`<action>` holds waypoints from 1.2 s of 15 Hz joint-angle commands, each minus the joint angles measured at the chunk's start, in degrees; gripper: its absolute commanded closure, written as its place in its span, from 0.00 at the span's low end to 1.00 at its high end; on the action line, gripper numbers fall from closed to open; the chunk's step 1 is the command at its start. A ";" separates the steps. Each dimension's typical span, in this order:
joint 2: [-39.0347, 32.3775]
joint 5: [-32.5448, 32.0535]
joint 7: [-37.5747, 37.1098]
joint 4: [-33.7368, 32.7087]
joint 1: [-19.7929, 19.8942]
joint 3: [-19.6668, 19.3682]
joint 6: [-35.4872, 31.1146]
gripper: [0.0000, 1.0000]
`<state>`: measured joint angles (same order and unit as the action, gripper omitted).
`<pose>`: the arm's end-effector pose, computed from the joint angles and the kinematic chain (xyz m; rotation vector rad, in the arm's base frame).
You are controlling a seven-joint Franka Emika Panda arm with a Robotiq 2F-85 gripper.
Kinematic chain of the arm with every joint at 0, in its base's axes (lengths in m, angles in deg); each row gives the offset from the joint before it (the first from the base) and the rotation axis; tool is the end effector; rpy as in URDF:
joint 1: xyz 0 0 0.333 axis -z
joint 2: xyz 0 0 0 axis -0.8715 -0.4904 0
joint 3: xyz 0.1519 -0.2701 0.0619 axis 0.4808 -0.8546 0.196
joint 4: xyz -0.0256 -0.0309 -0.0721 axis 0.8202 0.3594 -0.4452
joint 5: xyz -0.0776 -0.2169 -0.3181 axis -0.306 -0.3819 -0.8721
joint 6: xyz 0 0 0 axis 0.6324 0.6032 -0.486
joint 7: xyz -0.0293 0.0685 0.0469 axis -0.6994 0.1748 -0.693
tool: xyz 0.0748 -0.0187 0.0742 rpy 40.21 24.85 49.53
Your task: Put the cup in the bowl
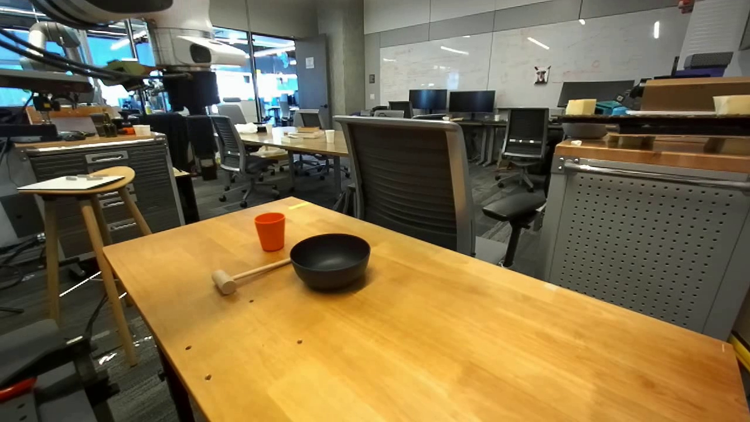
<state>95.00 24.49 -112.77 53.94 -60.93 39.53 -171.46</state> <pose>0.4289 0.1001 0.3881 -3.0432 0.5707 -0.0541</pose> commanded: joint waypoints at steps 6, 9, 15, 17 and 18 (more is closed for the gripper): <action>-32.87 -5.06 -2.00 -26.95 -5.06 -2.46 -0.21 0.00; -42.31 -4.73 -1.30 -36.08 -8.83 -3.96 2.00 0.00; -54.23 -6.23 -3.49 -48.46 -15.31 -9.34 4.13 0.25; -56.30 -7.81 -4.78 -50.59 -16.92 -11.62 3.55 0.32; -57.05 -8.27 -5.20 -51.42 -17.28 -12.28 3.60 0.42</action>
<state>41.23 18.71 -115.03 7.69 -75.74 30.32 -168.96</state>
